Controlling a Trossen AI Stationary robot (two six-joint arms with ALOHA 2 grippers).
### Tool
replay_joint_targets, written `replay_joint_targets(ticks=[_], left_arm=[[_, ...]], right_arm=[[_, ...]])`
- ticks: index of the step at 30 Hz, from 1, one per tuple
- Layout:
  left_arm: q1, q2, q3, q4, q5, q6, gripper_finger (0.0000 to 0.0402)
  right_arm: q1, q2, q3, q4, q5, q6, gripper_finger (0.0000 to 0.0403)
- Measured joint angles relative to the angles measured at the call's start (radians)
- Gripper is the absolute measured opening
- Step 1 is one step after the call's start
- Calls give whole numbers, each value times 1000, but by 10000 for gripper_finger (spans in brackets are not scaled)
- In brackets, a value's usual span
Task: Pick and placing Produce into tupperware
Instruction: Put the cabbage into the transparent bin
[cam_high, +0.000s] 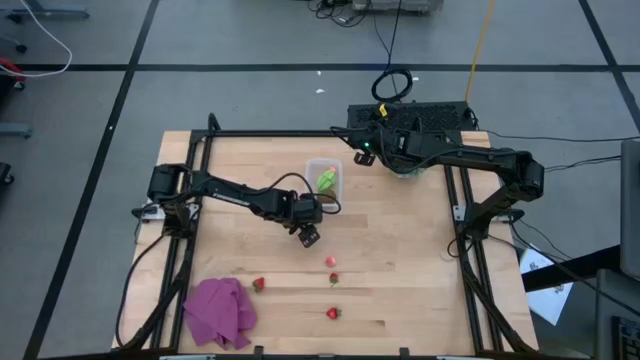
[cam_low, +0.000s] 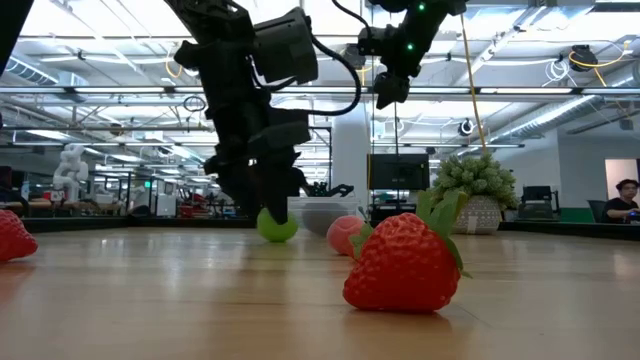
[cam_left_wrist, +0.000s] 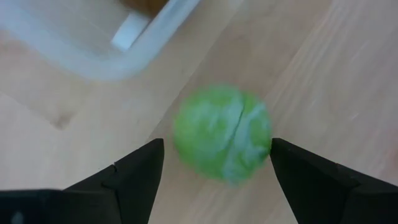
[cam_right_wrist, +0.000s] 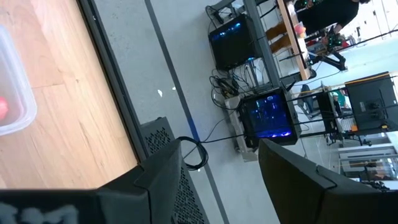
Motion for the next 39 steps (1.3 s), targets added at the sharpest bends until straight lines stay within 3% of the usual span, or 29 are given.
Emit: replay_joint_targets(ticks=[39], left_arm=[[0,2,0,13,-54,-66,296]], right_arm=[[0,0,0,0,-1,26,203]])
